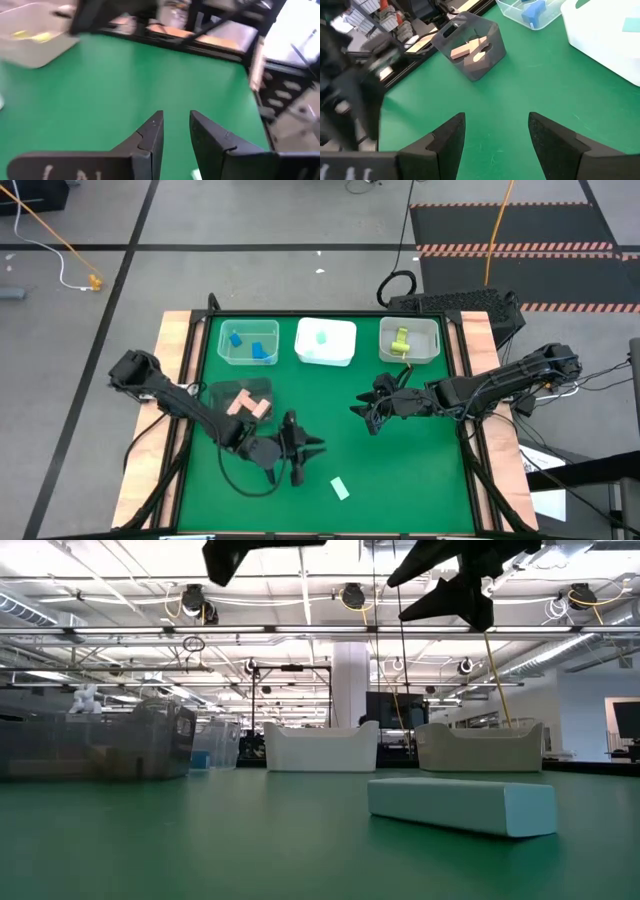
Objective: Sort & place blocks by color
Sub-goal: Put the light blue block into the white bin
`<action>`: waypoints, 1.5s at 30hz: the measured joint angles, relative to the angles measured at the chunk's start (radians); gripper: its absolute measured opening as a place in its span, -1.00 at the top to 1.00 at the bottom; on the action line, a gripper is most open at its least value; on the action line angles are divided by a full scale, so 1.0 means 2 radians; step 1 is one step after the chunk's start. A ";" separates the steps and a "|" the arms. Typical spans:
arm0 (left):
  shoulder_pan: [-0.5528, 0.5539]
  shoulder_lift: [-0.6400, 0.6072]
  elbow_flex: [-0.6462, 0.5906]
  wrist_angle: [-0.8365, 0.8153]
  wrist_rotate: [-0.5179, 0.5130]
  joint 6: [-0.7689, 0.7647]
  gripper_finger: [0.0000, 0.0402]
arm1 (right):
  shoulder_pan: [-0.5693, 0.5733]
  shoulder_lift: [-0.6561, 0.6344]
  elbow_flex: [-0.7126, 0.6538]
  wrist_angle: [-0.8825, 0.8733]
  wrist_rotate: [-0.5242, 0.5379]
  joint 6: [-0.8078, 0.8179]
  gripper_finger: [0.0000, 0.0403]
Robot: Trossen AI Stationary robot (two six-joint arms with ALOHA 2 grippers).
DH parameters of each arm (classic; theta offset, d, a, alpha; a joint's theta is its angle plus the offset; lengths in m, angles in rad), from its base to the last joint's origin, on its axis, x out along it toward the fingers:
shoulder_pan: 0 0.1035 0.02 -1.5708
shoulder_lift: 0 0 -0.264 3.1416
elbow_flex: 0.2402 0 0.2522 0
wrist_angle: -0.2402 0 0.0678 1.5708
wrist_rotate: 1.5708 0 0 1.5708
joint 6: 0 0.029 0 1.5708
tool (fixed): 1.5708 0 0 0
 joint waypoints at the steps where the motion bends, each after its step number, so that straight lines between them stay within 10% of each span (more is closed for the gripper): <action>1: -0.005 0.007 0.000 0.013 0.007 0.017 0.54 | 0.000 0.000 0.000 0.000 0.000 0.000 -0.03; 15: 0.004 0.090 0.002 0.169 0.066 0.104 0.49 | 0.000 0.000 0.000 0.000 0.000 0.000 -0.03; 33: 0.035 0.091 0.003 0.206 0.209 0.187 -0.78 | 0.000 0.000 0.000 0.000 0.000 0.000 -0.03; 45: 0.044 0.149 0.004 0.202 0.211 0.184 -0.72 | 0.000 0.000 0.000 0.000 0.000 0.000 -0.03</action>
